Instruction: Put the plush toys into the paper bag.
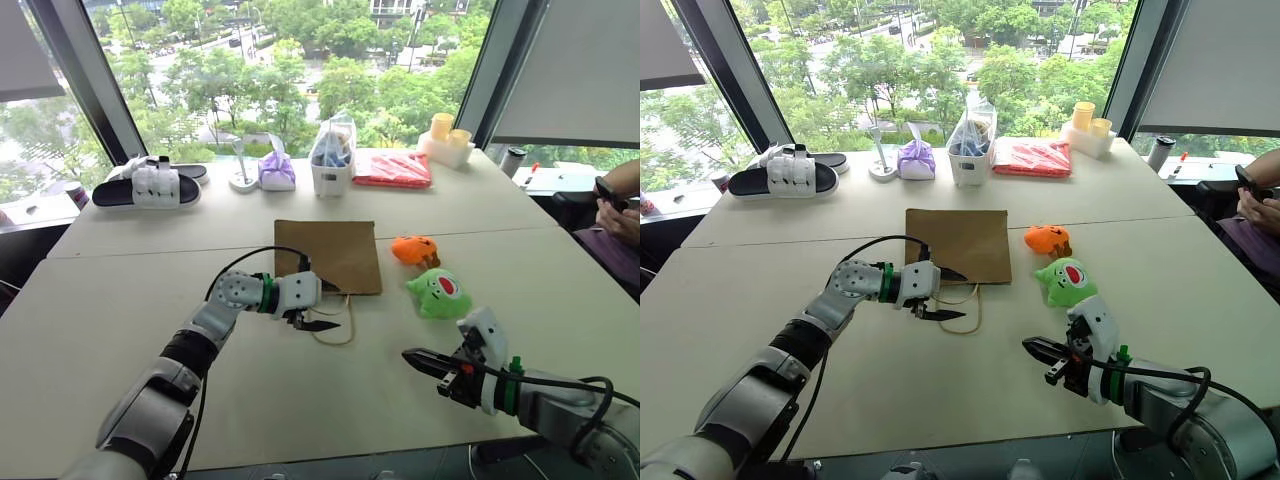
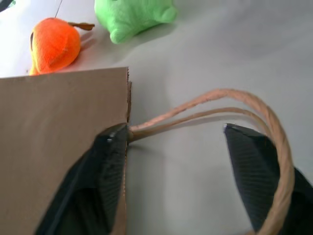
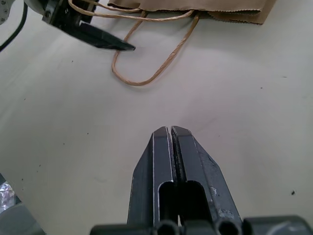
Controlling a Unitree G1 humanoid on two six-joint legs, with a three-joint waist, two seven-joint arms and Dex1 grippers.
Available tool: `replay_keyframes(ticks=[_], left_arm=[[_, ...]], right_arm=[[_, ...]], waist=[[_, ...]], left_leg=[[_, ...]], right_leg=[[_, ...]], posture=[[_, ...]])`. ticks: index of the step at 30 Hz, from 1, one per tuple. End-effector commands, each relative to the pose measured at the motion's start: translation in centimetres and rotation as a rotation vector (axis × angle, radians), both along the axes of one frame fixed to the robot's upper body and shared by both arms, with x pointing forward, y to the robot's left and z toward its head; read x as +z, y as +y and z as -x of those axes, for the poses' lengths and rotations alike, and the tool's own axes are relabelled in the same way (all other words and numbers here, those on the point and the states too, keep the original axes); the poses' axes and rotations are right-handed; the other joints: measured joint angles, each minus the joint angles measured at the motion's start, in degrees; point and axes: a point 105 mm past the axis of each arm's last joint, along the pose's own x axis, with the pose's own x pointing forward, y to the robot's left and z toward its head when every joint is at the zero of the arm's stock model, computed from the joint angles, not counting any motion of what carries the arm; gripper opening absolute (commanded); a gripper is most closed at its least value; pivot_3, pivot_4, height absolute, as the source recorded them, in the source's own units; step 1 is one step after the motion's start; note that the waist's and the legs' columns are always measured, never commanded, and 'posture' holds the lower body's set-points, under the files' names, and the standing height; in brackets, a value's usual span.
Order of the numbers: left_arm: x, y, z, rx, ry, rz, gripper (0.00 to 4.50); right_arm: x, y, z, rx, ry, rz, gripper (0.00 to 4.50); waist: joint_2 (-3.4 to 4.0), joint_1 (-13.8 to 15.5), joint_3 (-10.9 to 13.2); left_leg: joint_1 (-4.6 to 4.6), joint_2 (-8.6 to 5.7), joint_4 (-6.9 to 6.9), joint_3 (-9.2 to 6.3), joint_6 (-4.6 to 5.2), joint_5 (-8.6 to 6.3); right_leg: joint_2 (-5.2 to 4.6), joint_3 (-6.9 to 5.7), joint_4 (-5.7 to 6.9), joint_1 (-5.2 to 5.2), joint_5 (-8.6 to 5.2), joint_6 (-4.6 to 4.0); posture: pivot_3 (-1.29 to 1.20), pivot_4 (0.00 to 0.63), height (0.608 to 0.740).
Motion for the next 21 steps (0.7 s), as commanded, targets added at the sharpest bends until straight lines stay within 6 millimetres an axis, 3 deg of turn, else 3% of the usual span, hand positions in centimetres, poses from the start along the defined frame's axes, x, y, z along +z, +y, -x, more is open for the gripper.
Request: replay_keyframes(ticks=[1,3,4,8,10,12,15,21], left_arm=[[2.0,-0.1,-0.2,-0.021,-0.037,0.051,1.08],[2.3,-0.1,-0.1,-0.026,-0.035,0.057,0.14],[2.4,-0.1,-0.1,-0.027,-0.036,0.058,0.04],[3.7,0.1,-0.5,0.018,0.032,0.128,0.04],[7.4,0.0,-1.8,0.101,0.175,0.339,0.04],[9.7,-0.3,-2.1,0.119,0.277,0.464,0.04],[10.7,-1.0,-0.9,0.082,0.356,0.507,0.04],[11.7,-1.5,0.4,0.087,0.479,0.58,0.04]], right_arm=[[0.9,0.8,-0.1,0.012,-0.058,-0.011,0.0],[0.9,1.1,-0.3,0.012,-0.062,-0.015,0.0],[0.9,1.1,-0.4,0.013,-0.064,-0.016,0.0],[1.4,2.0,-1.0,0.018,-0.096,-0.031,0.0],[2.4,3.8,-2.7,0.046,-0.191,-0.027,0.0],[3.4,5.2,-4.5,0.048,-0.272,-0.02,0.0],[4.2,6.5,-6.2,0.06,-0.337,-0.02,0.0],[3.6,8.7,-8.6,0.09,-0.398,0.064,0.0]], waist=[[0.0,-0.03,0.0],[0.0,-0.05,0.0],[0.0,-0.05,0.0],[0.01,-0.06,0.0],[-0.02,-0.13,0.01],[-0.1,-0.44,0.11],[-0.04,-0.8,0.05],[-0.05,-1.61,0.07]], left_leg=[[0.03,0.0,0.04,-0.01,0.0,0.0],[0.04,0.0,0.08,-0.01,0.0,0.0],[0.04,0.0,0.11,-0.02,0.0,0.0],[0.03,0.0,0.22,-0.03,0.0,0.0],[0.02,0.0,0.24,-0.05,0.0,0.0],[-0.02,0.0,0.45,-0.07,0.0,0.0],[0.04,0.0,0.48,-0.14,-0.01,0.01],[0.05,-0.03,0.42,-0.21,-0.08,0.04]], right_leg=[[0.0,0.0,0.02,0.04,0.0,0.0],[0.01,0.0,0.07,0.05,0.0,0.01],[0.01,-0.01,0.1,0.05,0.0,0.01],[0.02,-0.01,0.16,0.05,0.0,0.01],[0.03,-0.02,0.18,0.06,0.0,0.01],[0.05,-0.02,0.35,0.04,0.01,0.03],[0.06,-0.03,0.42,0.09,0.0,0.05],[0.05,-0.01,0.84,-0.13,-0.01,0.06]], posture=[[0.0,0.15,0.74],[0.0,0.15,0.74],[0.0,0.15,0.74],[0.0,0.15,0.74],[0.0,0.15,0.74],[0.0,0.15,0.74],[0.0,0.15,0.74],[0.0,0.15,0.74]])
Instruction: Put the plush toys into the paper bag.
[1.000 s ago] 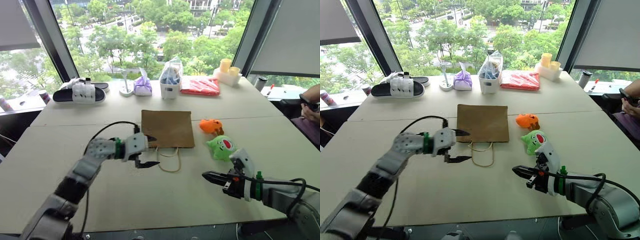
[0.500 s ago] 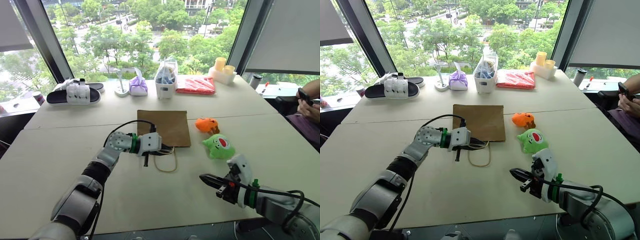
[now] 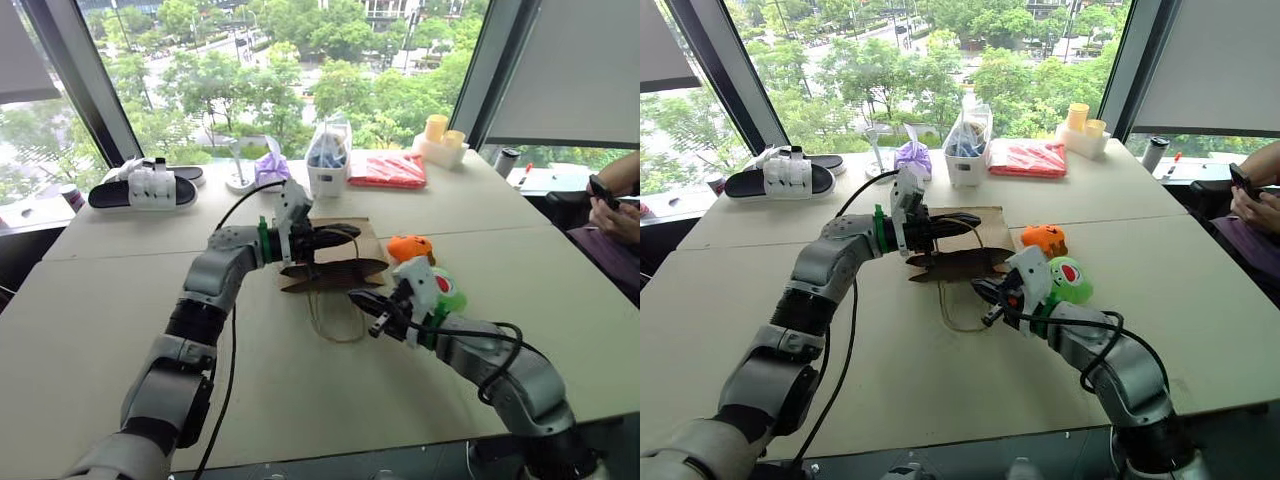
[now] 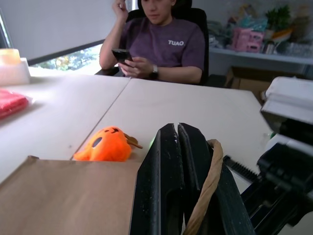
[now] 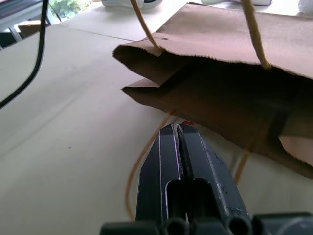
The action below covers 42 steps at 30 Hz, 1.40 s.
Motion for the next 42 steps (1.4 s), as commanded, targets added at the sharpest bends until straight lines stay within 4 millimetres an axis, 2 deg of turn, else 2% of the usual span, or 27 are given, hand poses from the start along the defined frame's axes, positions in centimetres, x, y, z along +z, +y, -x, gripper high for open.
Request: replay_keyframes(ticks=[1,4,7,10,12,17,22,24,26,32,35,39,42], left_arm=[[2.3,-0.1,0.8,-0.004,-0.003,0.072,0.04],[2.8,-0.2,1.3,-0.011,0.029,0.106,0.04],[2.5,-0.2,1.8,-0.012,0.045,0.108,0.04],[1.9,0.0,1.8,0.009,0.067,0.124,0.04],[2.2,-0.1,1.8,0.02,0.074,0.151,0.04],[4.9,0.0,2.0,0.016,0.028,0.211,0.04],[6.6,0.2,2.4,0.002,0.008,0.234,0.04],[7.9,0.6,2.5,0.008,0.01,0.27,0.04],[8.7,1.0,2.6,0.018,0.015,0.299,0.04],[8.9,2.4,1.9,0.096,0.063,0.375,0.04],[8.8,2.5,1.9,0.104,0.077,0.385,0.04],[7.4,2.2,1.5,0.139,0.073,0.338,0.04],[6.4,2.4,0.3,0.207,0.096,0.345,0.04]], right_arm=[[0.9,0.8,-0.9,-0.001,-0.066,0.0,0.0],[0.7,0.8,-2.2,-0.06,-0.088,0.009,0.0],[0.3,0.8,-3.3,-0.124,-0.082,0.005,0.0],[-1.6,2.3,-3.9,-0.121,-0.038,0.029,0.0],[-2.9,2.9,-4.5,-0.142,-0.001,0.052,0.0],[-5.8,3.4,-4.9,-0.146,0.057,0.161,0.0],[-6.3,3.5,-4.7,-0.137,0.055,0.192,0.0],[-6.4,3.3,-4.6,-0.138,0.047,0.21,0.0],[-6.3,3.0,-4.6,-0.132,0.024,0.243,0.0],[-5.7,2.5,-4.3,-0.106,-0.059,0.33,0.0],[-5.5,2.5,-4.2,-0.091,-0.09,0.358,0.0],[-3.8,2.7,-4.2,-0.084,-0.18,0.335,0.0],[-0.7,2.4,-3.3,-0.079,-0.319,0.268,0.0]], waist=[[0.0,0.0,0.01],[0.0,0.04,0.01],[0.01,0.02,0.0],[0.02,0.01,0.0],[0.02,-0.02,0.0],[0.02,0.01,0.0],[0.03,-0.13,-0.02],[0.04,-0.15,-0.02],[0.04,-0.13,-0.02],[0.05,0.05,-0.02],[0.05,-0.01,-0.02],[0.05,-0.01,-0.02],[0.03,0.21,-0.02]], left_leg=[[0.0,0.0,0.0,0.0,0.0,0.0],[0.0,0.01,-0.01,-0.03,-0.06,0.04],[0.02,0.01,0.0,-0.03,-0.15,0.09],[0.04,0.01,0.0,-0.03,-0.16,0.09],[0.05,0.01,-0.01,-0.03,-0.16,0.09],[0.04,0.0,-0.01,-0.03,-0.2,0.11],[0.05,0.0,-0.02,-0.02,-0.2,0.11],[0.06,0.0,-0.02,-0.03,-0.2,0.11],[0.07,0.0,-0.02,-0.04,-0.2,0.11],[0.07,-0.01,-0.02,-0.04,-0.22,0.12],[0.07,-0.01,-0.01,-0.03,-0.24,0.13],[0.07,-0.02,-0.02,0.02,-0.57,0.32],[0.05,-0.02,-0.02,0.02,-0.58,0.32]], right_leg=[[0.0,0.01,0.0,-0.03,0.0,-0.01],[0.0,0.02,0.0,-0.04,0.0,-0.01],[0.01,0.05,0.02,-0.04,0.0,-0.01],[0.01,0.05,0.06,-0.04,0.0,-0.02],[0.01,0.07,0.05,-0.05,0.0,-0.02],[0.0,0.09,0.04,-0.05,0.01,-0.03],[0.01,0.08,0.06,-0.05,0.01,-0.03],[0.01,0.09,0.06,-0.05,0.01,-0.03],[0.01,0.08,0.07,-0.05,0.01,-0.03],[0.01,0.09,0.07,-0.04,0.0,-0.03],[0.01,0.09,0.07,-0.03,0.01,-0.03],[0.01,0.09,0.06,-0.03,0.01,-0.03],[0.01,0.08,0.06,-0.03,0.01,-0.03]], posture=[[0.0,0.15,0.74],[0.0,0.15,0.74],[0.0,0.15,0.74],[0.0,0.15,0.74],[0.0,0.15,0.74],[0.0,0.15,0.74],[0.0,0.15,0.74],[0.0,0.15,0.74],[0.0,0.15,0.74],[0.0,0.15,0.74],[0.0,0.15,0.74],[0.0,0.15,0.74],[0.0,0.15,0.74]])
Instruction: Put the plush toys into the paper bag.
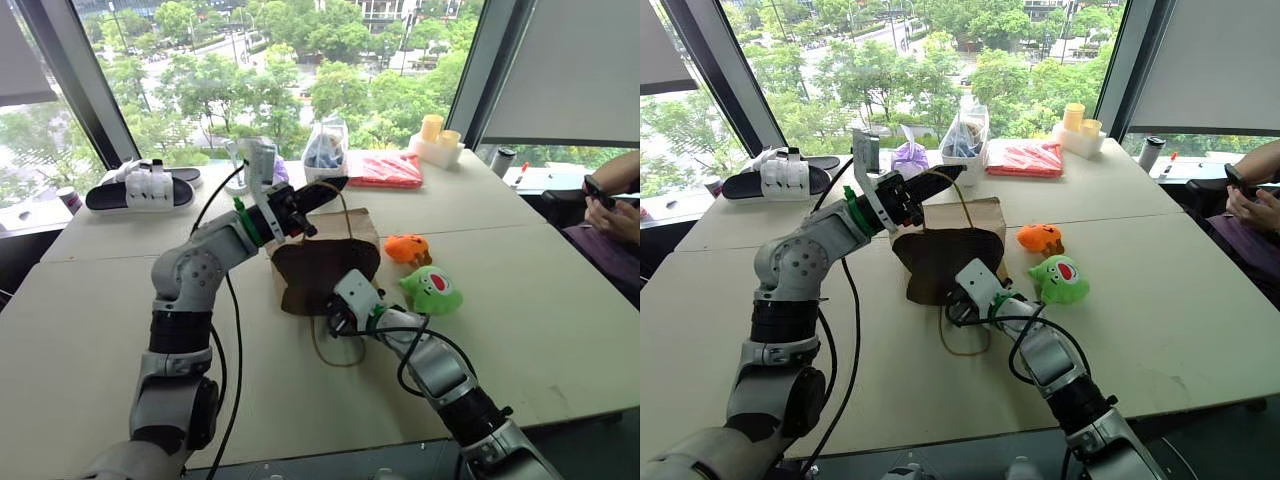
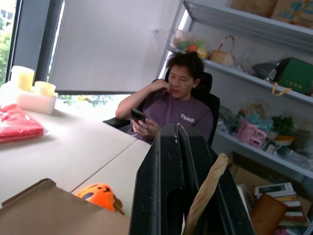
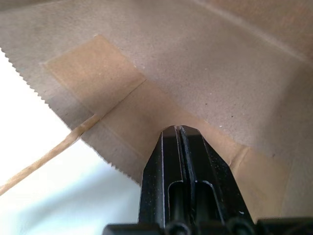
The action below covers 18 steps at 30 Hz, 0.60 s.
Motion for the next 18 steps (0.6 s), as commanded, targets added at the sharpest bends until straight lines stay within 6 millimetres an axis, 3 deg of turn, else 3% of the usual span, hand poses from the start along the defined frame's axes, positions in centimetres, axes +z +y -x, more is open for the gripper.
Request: replay_keyframes(ticks=[1,3,7,8,10,12,15,18], left_arm=[[0.3,0.3,-0.7,0.071,-0.031,0.01,0.04],[0.1,0.4,-1.2,0.09,-0.022,0.016,0.04],[0.1,0.0,-1.2,0.083,-0.03,0.015,0.04],[0.1,0.0,-1.3,0.081,-0.032,0.014,0.01],[0.1,-0.1,-1.3,0.079,-0.033,0.013,0.0],[0.1,-0.1,-1.3,0.074,-0.033,0.013,0.0],[0.1,-0.2,-1.2,0.064,-0.036,0.012,0.0],[0.2,-0.3,-1.3,0.057,-0.039,0.013,0.0]], right_arm=[[4.5,-0.1,1.3,0.06,-0.196,-0.048,0.0],[5.0,-0.7,2.5,0.083,-0.242,-0.028,0.0],[7.6,-2.2,5.5,0.067,-0.286,-0.166,0.0],[8.3,-2.5,6.4,0.081,-0.28,-0.197,0.26],[8.9,-3.4,7.6,0.081,-0.262,-0.217,0.85],[9.5,-4.9,8.0,0.038,-0.25,-0.232,1.8],[10.4,-8.4,7.7,-0.1,-0.245,-0.293,3.39],[9.0,-11.8,6.3,-0.261,-0.214,-0.245,4.46]], waist=[[-0.01,0.06,0.01],[-0.01,0.02,0.01],[-0.02,0.11,0.01],[-0.03,0.12,0.02],[-0.03,0.13,0.02],[-0.03,0.13,0.02],[-0.04,0.2,0.02],[-0.03,0.26,0.02]], left_leg=[[-0.02,0.0,0.0,0.0,0.0,0.0],[-0.02,-0.02,0.0,0.01,0.0,0.0],[-0.02,-0.01,-0.05,-0.03,0.01,-0.01],[-0.02,-0.01,-0.05,-0.03,0.01,-0.01],[-0.03,-0.01,-0.05,-0.03,0.07,-0.04],[-0.02,0.0,-0.04,-0.05,0.3,-0.17],[0.0,0.0,-0.01,-0.04,0.3,-0.17],[0.0,-0.01,0.0,-0.02,0.3,-0.17]], right_leg=[[0.0,0.0,-0.01,0.0,0.0,0.0],[-0.01,0.01,-0.04,0.0,0.0,0.0],[0.0,-0.03,-0.04,0.01,0.0,0.0],[0.0,-0.02,-0.06,0.01,0.0,0.0],[0.0,-0.01,-0.06,0.01,0.0,0.0],[0.0,-0.01,-0.06,0.01,0.0,0.0],[0.0,-0.02,-0.06,0.07,0.0,0.0],[0.0,-0.01,-0.06,0.08,0.0,0.0]], posture=[[0.0,0.15,0.74],[0.0,0.15,0.74],[0.0,0.15,0.74],[0.0,0.15,0.74],[0.0,0.15,0.74],[0.0,0.15,0.74],[0.0,0.15,0.74],[0.0,0.15,0.74]])
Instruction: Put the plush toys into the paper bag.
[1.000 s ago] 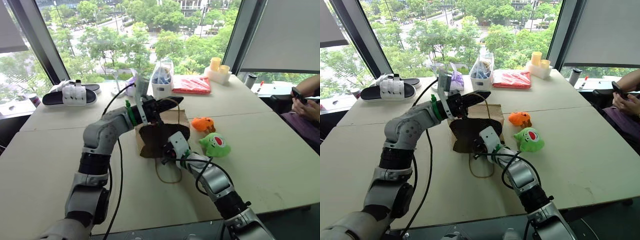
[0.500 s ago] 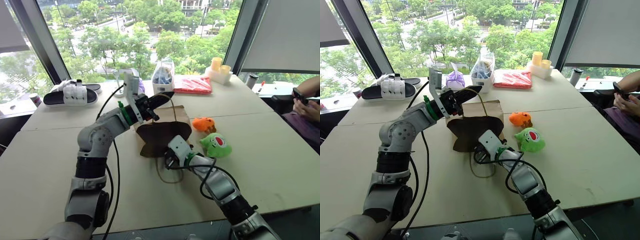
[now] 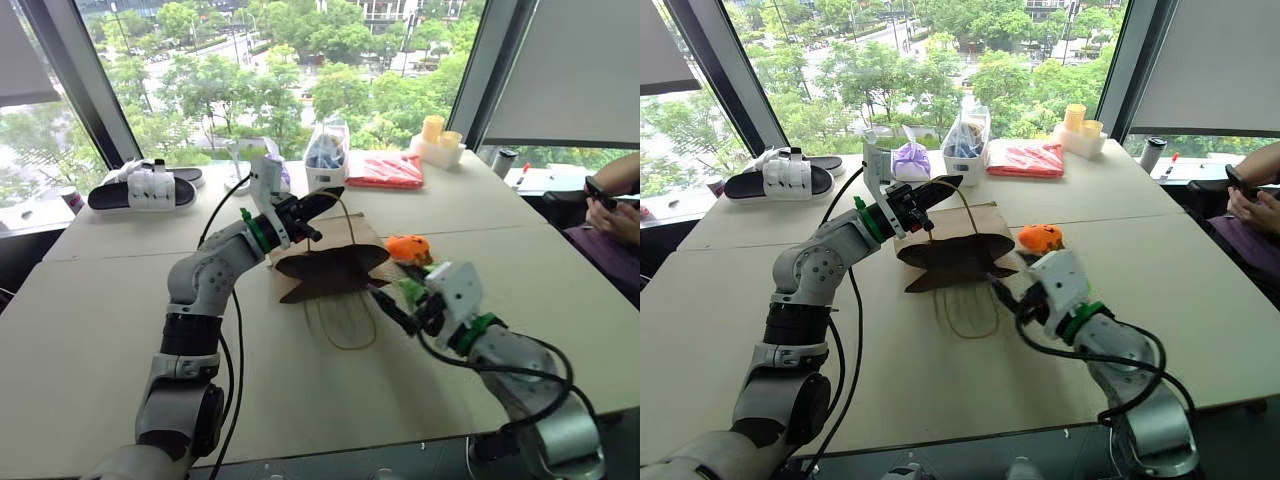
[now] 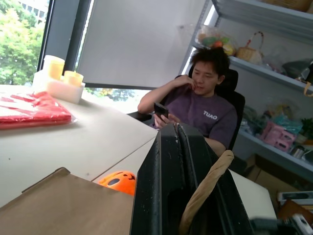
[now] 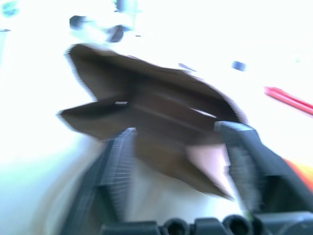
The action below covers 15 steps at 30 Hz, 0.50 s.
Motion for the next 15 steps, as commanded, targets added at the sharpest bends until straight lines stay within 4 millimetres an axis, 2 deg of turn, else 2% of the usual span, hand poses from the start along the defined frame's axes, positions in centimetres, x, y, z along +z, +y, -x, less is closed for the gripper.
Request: replay_keyframes(ticks=[1,3,5,8,10,13,15], left_arm=[[1.4,-0.4,0.3,-0.016,-0.058,0.009,0.0],[1.4,-0.5,0.2,-0.016,-0.059,0.01,0.0],[1.4,-0.5,0.2,-0.016,-0.059,0.011,0.0],[1.3,-0.7,0.2,-0.009,-0.066,0.009,0.0],[1.5,-0.6,0.3,0.001,-0.075,0.015,0.0],[1.9,-0.2,0.4,0.02,-0.087,0.025,0.0],[2.1,0.0,0.4,0.029,-0.091,0.032,0.0]], right_arm=[[-0.7,-3.5,-1.3,-0.168,0.035,0.011,4.46],[-1.5,-4.3,-2.1,-0.217,0.076,-0.018,4.46],[-1.8,-4.3,-2.5,-0.22,0.096,-0.039,4.46],[-4.8,-5.3,-5.4,-0.305,0.24,-0.092,4.46],[-6.0,-6.1,-6.7,-0.361,0.279,-0.072,4.46],[-6.0,-6.1,-7.1,-0.359,0.268,-0.045,3.66],[-6.3,-5.8,-6.9,-0.339,0.287,-0.011,2.65]], waist=[[0.0,-0.07,0.0],[0.0,-0.09,0.0],[0.0,-0.12,0.0],[0.01,-0.35,0.0],[0.01,-0.29,0.0],[0.02,0.04,-0.01],[0.02,-0.15,-0.01]], left_leg=[[0.0,0.0,0.0,0.01,0.0,0.0],[0.0,0.0,0.0,0.04,0.0,0.0],[0.0,0.0,0.0,0.03,0.0,0.0],[0.01,0.01,-0.01,0.06,0.01,0.0],[0.04,0.01,0.01,0.1,0.0,0.01],[0.01,0.0,-0.03,-0.01,0.0,0.01],[0.0,-0.01,-0.05,0.02,0.0,0.0]], right_leg=[[0.0,0.0,0.0,0.0,0.0,0.0],[0.0,0.0,0.0,0.0,0.0,0.0],[0.0,0.0,0.02,-0.01,0.0,0.0],[0.0,0.02,0.01,-0.02,0.0,0.0],[0.0,0.04,0.02,0.0,0.0,-0.01],[0.0,0.0,0.04,-0.01,0.0,-0.02],[0.0,0.02,0.02,-0.04,0.0,-0.01]], posture=[[0.0,0.15,0.74],[0.0,0.15,0.74],[0.0,0.15,0.74],[0.0,0.15,0.74],[0.0,0.15,0.74],[0.0,0.15,0.74],[0.0,0.15,0.74]])
